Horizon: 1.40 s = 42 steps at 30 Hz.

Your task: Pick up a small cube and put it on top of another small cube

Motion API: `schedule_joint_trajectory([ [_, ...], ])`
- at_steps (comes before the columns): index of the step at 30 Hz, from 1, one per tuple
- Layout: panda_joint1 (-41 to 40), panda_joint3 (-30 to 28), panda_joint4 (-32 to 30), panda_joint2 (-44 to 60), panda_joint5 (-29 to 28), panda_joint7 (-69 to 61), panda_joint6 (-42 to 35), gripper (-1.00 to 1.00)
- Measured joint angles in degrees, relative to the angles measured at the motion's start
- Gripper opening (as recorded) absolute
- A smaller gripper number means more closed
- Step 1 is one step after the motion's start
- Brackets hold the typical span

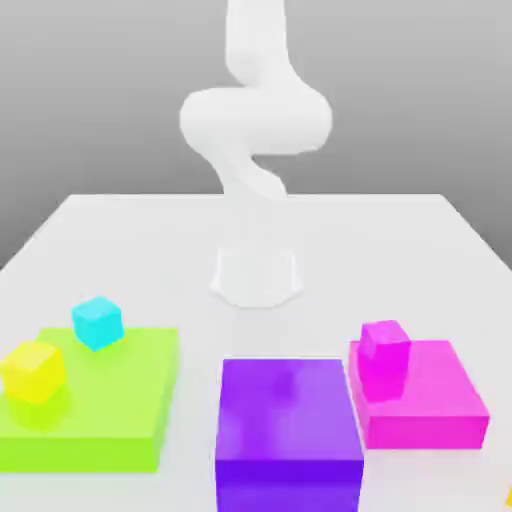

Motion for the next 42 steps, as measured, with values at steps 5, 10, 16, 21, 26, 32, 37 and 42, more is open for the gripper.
schedule_joint_trajectory([
  [5,2.9,1.99,1.61,10.71,0.06,-2.69,2.3,0.0],
  [10,5.49,4.31,3.18,21.07,-0.33,-4.97,4.54,0.0],
  [16,8.3,7.58,5.05,33.53,-1.81,-7.0,7.2,0.0],
  [21,12.32,9.39,6.63,44.03,-4.11,-7.96,9.38,0.0],
  [26,15.14,10.75,8.23,54.61,-6.93,-8.58,11.48,0.0],
  [32,19.39,11.69,10.27,67.35,-10.72,-8.85,14.35,0.0],
  [37,21.32,9.8,12.11,75.29,-13.25,-7.38,19.64,-1.0],
  [42,21.54,9.54,12.32,76.13,-13.41,-7.28,20.25,-1.0],
])
